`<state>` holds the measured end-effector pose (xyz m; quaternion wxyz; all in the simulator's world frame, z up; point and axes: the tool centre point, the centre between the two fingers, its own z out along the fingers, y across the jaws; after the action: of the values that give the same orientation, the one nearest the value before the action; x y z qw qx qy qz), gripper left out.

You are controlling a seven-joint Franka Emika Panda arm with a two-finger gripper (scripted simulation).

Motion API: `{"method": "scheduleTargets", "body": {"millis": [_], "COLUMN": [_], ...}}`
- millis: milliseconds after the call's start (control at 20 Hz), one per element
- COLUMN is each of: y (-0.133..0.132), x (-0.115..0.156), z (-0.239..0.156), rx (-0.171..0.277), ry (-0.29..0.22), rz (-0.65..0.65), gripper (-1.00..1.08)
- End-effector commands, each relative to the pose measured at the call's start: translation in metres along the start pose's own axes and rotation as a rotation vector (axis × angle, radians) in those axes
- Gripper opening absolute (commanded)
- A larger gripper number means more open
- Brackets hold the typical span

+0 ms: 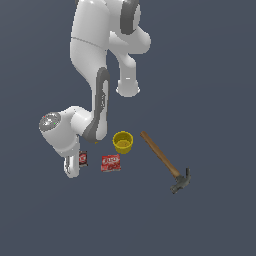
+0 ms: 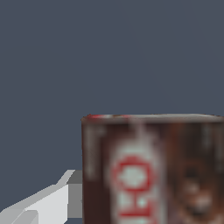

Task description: Pick up a designated object from a clutter of objects.

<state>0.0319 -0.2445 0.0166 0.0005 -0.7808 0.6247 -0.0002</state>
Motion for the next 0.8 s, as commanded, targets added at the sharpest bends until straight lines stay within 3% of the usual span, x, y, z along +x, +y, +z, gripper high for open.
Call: {"method": "scheduleTargets", "body": {"millis": [0,400,750], "y": [0.001,0.000,-0.002], "x": [0.000,-0.003,-0.025], "z": [0.001,-0.003,-0.023], "rx": [-0.001,0.000,0.000], "ry": [0.000,0.000,0.000], "rz": [0.001,0.000,0.000], "gripper": [-1.00,-1.00,-1.00]}}
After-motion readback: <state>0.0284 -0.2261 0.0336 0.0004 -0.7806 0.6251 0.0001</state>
